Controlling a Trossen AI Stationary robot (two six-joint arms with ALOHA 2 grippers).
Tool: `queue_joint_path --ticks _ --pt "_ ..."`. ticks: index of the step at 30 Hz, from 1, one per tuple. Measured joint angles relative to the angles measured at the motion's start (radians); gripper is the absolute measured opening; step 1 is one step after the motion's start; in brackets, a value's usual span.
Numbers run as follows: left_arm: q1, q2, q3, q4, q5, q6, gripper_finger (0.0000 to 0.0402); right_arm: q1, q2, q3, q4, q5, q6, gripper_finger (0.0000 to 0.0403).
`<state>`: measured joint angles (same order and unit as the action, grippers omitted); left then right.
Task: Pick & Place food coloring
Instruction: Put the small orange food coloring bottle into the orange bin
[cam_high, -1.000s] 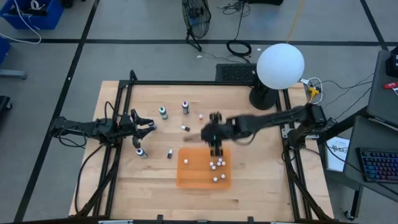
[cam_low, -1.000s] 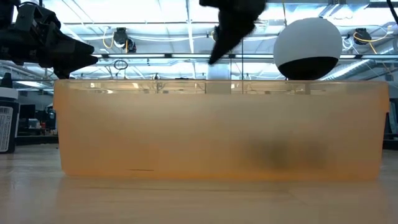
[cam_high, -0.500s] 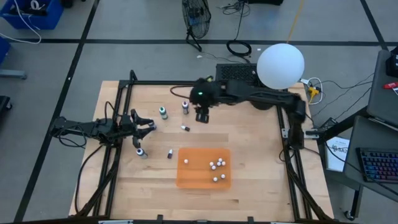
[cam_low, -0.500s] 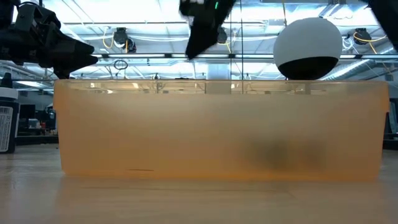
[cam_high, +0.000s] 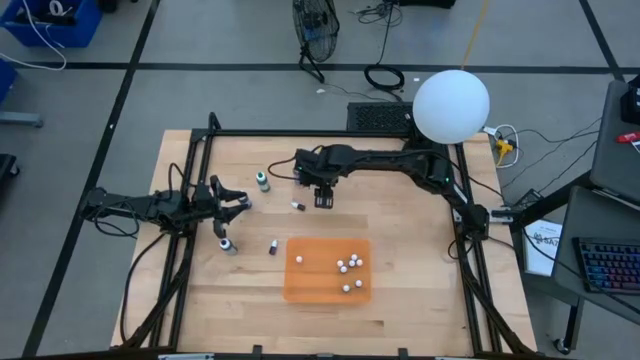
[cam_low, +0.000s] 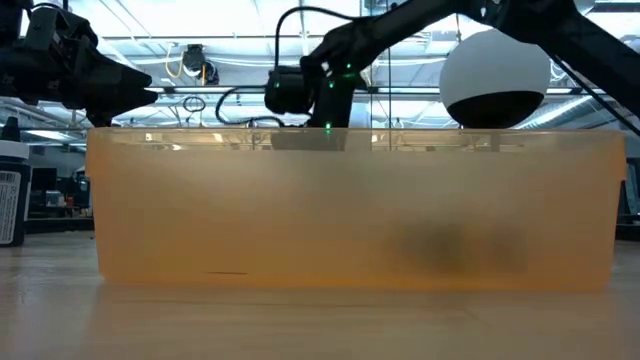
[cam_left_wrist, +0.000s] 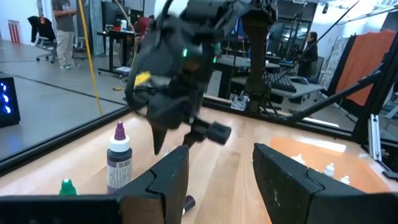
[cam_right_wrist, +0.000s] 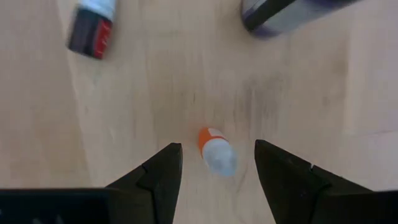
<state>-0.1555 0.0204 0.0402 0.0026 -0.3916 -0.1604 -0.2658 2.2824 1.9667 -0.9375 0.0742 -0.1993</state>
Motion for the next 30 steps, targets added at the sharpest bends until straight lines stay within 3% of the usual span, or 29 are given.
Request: queue_joint_path --ticks 16,22,30 --pt "0.000 0.000 0.000 0.001 0.000 0.000 0.0182 -0.014 0.018 -0.039 0.004 -0.002 -0.026 0.0175" --pt "0.000 0.000 0.000 0.001 0.000 0.000 0.0182 -0.016 0.018 -0.070 0.015 -0.054 -0.027 0.0161" --pt "0.000 0.000 0.000 0.001 0.000 0.000 0.0182 -0.014 0.018 -0.070 0.063 -0.051 -0.026 0.0168"
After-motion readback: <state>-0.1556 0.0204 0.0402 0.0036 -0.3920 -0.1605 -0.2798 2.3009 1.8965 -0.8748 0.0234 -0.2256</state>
